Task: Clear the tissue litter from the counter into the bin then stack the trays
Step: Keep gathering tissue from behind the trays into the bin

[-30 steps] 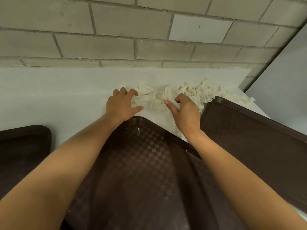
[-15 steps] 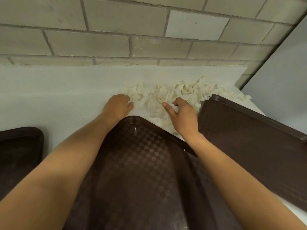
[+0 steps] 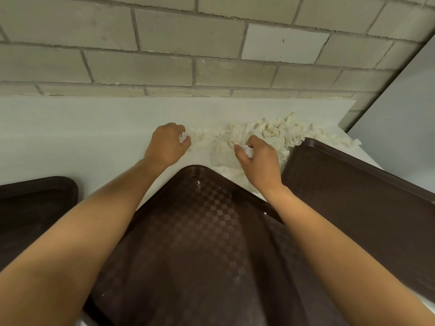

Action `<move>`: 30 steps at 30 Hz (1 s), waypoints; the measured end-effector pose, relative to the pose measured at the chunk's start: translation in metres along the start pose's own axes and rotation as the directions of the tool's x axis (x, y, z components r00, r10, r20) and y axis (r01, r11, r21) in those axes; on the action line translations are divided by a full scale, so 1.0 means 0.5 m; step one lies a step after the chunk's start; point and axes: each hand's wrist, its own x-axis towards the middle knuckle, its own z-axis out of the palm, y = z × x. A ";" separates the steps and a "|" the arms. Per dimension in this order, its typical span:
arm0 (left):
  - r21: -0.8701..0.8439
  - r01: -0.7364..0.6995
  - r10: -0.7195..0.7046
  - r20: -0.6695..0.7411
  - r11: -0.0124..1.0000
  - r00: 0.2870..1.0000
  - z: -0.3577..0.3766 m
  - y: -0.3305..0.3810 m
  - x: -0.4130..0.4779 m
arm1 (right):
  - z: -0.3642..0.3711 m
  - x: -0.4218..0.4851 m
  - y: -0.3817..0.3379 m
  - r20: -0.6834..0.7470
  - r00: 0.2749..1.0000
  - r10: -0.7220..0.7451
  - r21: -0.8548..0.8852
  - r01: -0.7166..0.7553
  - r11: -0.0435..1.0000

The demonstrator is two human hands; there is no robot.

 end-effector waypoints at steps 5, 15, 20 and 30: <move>-0.075 -0.038 0.030 -0.103 0.996 0.994 -0.025 0.017 -0.014 | -0.009 -0.002 -0.021 0.017 0.999 -0.027 0.023 0.027 0.999; -0.231 -0.033 -0.021 -0.226 0.973 0.974 -0.080 0.072 -0.058 | -0.044 -0.003 -0.052 0.038 0.997 -0.067 0.084 0.063 0.994; -0.364 0.049 -0.152 -0.261 0.930 0.953 -0.106 0.107 -0.095 | -0.066 -0.014 -0.065 0.036 0.995 -0.095 0.115 0.091 0.989; -0.467 0.199 -0.328 -0.213 0.862 0.920 -0.130 0.166 -0.184 | -0.104 -0.069 -0.090 0.068 0.983 -0.168 0.171 0.154 0.973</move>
